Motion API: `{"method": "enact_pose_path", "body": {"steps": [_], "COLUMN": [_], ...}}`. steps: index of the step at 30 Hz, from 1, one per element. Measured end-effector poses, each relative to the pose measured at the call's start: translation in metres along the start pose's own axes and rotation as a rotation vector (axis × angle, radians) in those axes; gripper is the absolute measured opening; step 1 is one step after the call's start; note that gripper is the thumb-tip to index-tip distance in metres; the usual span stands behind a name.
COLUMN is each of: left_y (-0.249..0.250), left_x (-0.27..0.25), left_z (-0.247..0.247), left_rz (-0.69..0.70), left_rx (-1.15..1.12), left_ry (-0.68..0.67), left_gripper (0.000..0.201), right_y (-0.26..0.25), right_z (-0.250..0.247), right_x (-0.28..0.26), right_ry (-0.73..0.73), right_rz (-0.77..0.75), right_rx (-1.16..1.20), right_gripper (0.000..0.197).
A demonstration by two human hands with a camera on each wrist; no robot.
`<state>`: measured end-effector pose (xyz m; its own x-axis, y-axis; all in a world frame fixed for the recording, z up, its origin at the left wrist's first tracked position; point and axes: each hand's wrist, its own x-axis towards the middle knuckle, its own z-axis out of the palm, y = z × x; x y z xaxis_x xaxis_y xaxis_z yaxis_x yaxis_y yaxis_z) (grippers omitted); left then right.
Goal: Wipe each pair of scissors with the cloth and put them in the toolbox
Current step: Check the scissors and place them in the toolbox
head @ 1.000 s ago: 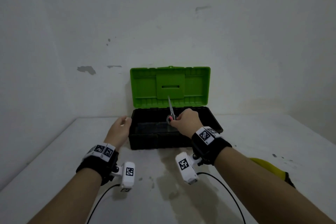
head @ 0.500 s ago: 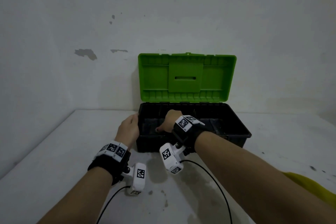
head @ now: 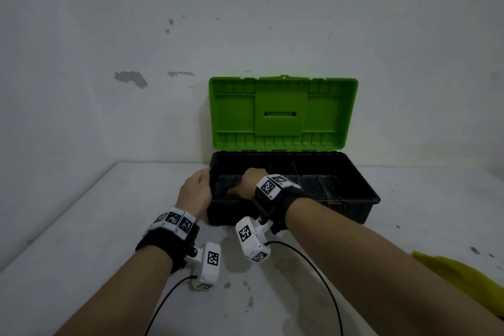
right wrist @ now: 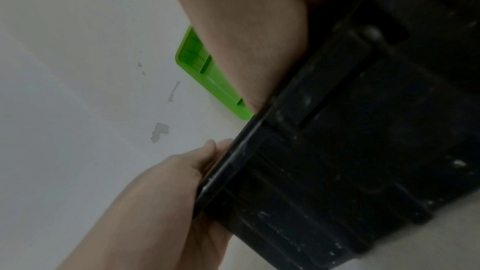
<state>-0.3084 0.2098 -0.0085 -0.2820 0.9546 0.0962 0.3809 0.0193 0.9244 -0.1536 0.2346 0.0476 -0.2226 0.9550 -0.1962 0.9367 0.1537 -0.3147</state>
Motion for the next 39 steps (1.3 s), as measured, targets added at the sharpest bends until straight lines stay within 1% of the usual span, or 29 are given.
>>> {"method": "enact_pose_path", "body": {"steps": [2,4,5,7,9,12,14,17,20,22,25,28,30,31,32,35,36,39], "left_y": [0.004,0.012,0.016,0.028,0.042,0.062,0.075,0.088,0.103,0.112,0.125,0.142,0.131,0.125,0.126,0.156,0.157,0.151], "left_x": [-0.002,-0.003,-0.002,-0.002,0.0,0.007,0.015,0.03,0.049,0.063,0.084,0.106,0.146,0.163,0.163,0.109,0.098,0.075], "left_z": [-0.001,-0.003,-0.005,-0.009,-0.013,-0.018,-0.02,-0.019,-0.016,-0.012,-0.008,-0.008,-0.015,-0.017,-0.017,-0.014,-0.015,-0.027], "left_rz": [0.006,0.001,-0.008,-0.008,0.02,0.069,0.098,0.099,0.084,0.088,0.099,0.097,0.1,0.096,0.083,0.074,0.083,0.095], "left_rx": [0.029,0.06,0.077,0.099,0.102,0.114,0.12,0.101,0.057,0.016,-0.051,-0.106,-0.154,-0.187,-0.211,-0.243,-0.255,-0.291], "left_ry": [0.0,0.025,0.041,0.065,0.075,0.084,0.102,0.121,0.133,0.146,0.165,0.12,0.106,0.117,0.127,0.124,0.116,0.118], "left_gripper": [0.048,0.038,0.037,0.041,0.045,0.046,0.047,0.049,0.054,0.058,0.063,0.074,0.085,0.086,0.083,0.049,0.046,0.05], "right_y": [0.01,0.024,0.033,0.055,0.078,0.112,0.135,0.166,0.188,0.196,0.203,0.204,0.203,0.203,0.203,0.203,0.203,0.202], "right_z": [-0.004,-0.013,-0.018,-0.032,-0.05,-0.08,-0.101,-0.131,-0.158,-0.17,-0.181,-0.183,-0.183,-0.182,-0.183,-0.181,-0.18,-0.174], "right_x": [-0.006,-0.02,-0.026,-0.04,-0.052,-0.065,-0.066,-0.049,-0.023,-0.005,0.015,0.024,0.027,0.027,0.025,0.014,0.007,-0.02], "right_ry": [0.071,0.144,0.169,0.218,0.277,0.365,0.431,0.482,0.533,0.555,0.593,0.587,0.546,0.532,0.525,0.523,0.52,0.527], "right_rz": [0.017,0.008,0.001,-0.02,-0.01,0.034,0.067,0.124,0.19,0.206,0.207,0.162,0.12,0.107,0.102,0.101,0.097,0.096], "right_rx": [0.081,0.139,0.161,0.204,0.231,0.24,0.274,0.373,0.566,0.691,0.789,0.844,0.87,0.876,0.878,0.92,0.949,0.994], "right_gripper": [0.049,0.049,0.049,0.046,0.043,0.048,0.054,0.065,0.078,0.083,0.085,0.084,0.082,0.082,0.083,0.088,0.09,0.097]}}
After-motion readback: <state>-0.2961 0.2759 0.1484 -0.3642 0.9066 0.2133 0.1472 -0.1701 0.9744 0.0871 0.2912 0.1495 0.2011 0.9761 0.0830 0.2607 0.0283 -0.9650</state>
